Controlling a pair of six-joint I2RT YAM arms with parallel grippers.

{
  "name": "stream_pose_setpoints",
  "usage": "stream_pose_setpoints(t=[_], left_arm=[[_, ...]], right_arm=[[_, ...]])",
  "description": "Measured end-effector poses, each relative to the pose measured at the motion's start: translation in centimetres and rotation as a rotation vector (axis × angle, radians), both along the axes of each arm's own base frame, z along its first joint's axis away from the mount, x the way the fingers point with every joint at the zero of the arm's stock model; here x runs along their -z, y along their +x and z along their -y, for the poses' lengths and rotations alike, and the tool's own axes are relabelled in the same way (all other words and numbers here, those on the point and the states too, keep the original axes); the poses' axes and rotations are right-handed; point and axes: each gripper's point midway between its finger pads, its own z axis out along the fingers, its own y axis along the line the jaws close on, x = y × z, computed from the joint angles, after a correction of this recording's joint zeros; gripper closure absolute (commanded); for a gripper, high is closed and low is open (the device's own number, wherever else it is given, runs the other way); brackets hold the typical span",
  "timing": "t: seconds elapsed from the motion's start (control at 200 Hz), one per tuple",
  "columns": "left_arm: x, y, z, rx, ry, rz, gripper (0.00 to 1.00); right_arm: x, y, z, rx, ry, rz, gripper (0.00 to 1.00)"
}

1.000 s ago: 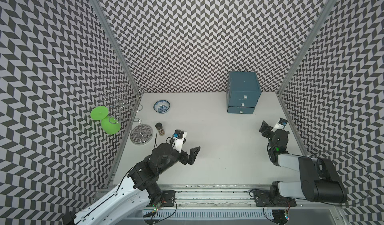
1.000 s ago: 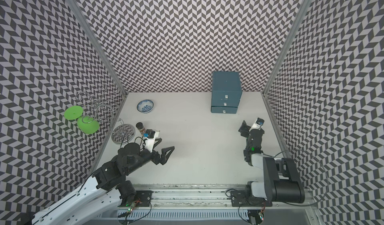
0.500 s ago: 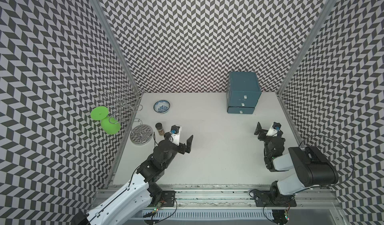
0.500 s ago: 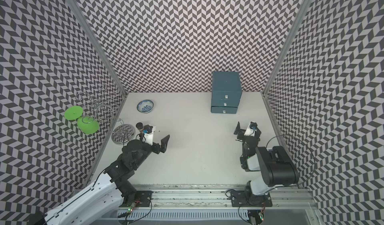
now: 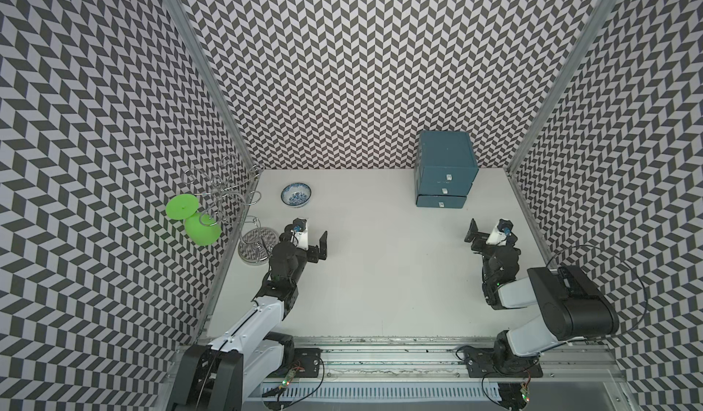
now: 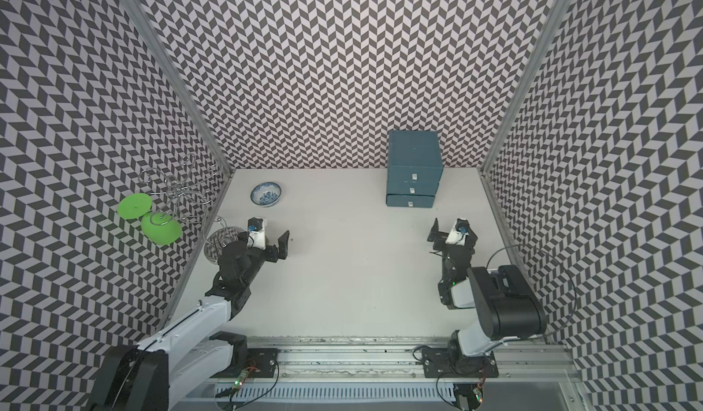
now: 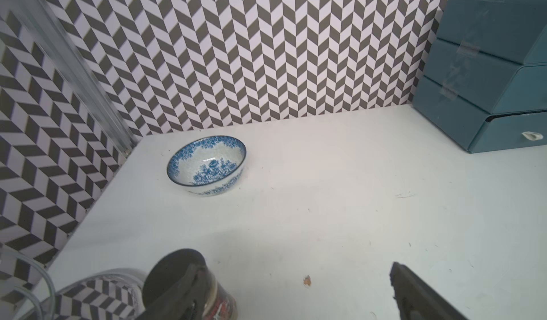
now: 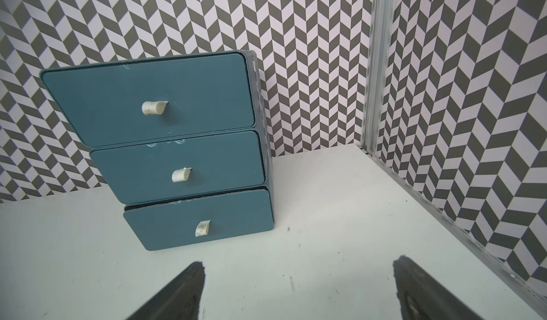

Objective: Place the cookies into the drawer by color
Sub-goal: Reset both arms

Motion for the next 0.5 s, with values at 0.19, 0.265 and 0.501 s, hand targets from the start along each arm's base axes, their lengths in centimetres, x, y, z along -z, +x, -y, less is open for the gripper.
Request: stream_pose_setpoints(t=[0.19,0.265,0.501], left_arm=[[2.0,1.2,-1.0,0.012,0.007,-0.008,0.00],[3.0,1.5,-1.1,0.021,0.001,-0.023,0.00],[3.7,2.5,-0.1,0.091,0.015,-0.004,0.00]], right_arm=[[0.0,0.0,0.0,0.000,0.000,0.000,0.00],[0.0,0.0,0.0,0.000,0.000,0.000,0.00],[0.0,0.0,0.0,0.002,-0.001,0.001,0.00]])
